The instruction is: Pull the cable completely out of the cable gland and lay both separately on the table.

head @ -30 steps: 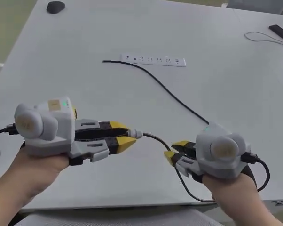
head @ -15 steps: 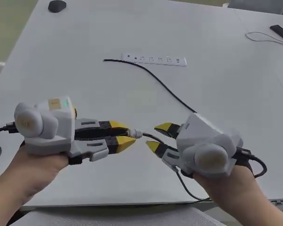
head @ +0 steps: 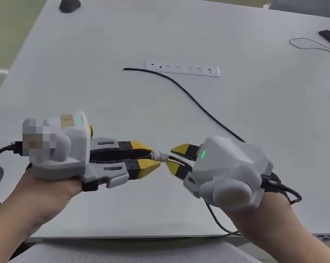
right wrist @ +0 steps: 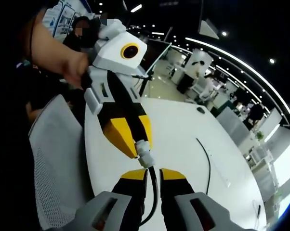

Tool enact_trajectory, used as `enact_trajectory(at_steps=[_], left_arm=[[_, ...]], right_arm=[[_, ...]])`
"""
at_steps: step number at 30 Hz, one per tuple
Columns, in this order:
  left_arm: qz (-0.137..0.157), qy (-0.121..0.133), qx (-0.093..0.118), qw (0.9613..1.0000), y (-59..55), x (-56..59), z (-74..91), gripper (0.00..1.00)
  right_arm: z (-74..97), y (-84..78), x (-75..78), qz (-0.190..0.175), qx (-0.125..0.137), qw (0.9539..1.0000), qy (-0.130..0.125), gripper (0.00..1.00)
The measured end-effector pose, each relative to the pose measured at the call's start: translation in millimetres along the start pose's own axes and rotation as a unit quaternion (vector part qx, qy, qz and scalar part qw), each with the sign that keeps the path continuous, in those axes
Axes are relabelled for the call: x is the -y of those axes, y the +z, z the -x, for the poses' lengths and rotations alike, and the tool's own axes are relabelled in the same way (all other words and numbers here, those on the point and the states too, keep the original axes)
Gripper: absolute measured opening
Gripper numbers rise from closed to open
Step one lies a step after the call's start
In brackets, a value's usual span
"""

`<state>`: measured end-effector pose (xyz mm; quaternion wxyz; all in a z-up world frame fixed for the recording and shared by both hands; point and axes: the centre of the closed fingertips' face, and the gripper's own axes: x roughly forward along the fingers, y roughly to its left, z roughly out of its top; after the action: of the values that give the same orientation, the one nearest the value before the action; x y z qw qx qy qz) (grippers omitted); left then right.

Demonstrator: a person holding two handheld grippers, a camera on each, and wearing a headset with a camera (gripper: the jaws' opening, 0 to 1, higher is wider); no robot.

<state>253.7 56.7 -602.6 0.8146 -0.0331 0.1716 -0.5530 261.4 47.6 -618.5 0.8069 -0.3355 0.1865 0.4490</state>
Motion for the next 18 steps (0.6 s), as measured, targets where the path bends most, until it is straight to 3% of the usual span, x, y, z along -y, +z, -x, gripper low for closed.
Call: enact_trajectory(at_steps=[10, 18], left_arm=[[0.0, -0.001, -0.004, 1.0, -2.5, 1.9, -1.3, 0.15], [-0.003, 0.0, -0.003, 1.0, -1.6, 1.8, -2.3, 0.15]], right_arm=[[0.4, -2.3, -4.1, 0.009, 0.001, 1.0, 0.004, 0.0], [1.2, -8.5, -0.6, -0.009, -0.005, 0.9999, -0.001, 0.0]])
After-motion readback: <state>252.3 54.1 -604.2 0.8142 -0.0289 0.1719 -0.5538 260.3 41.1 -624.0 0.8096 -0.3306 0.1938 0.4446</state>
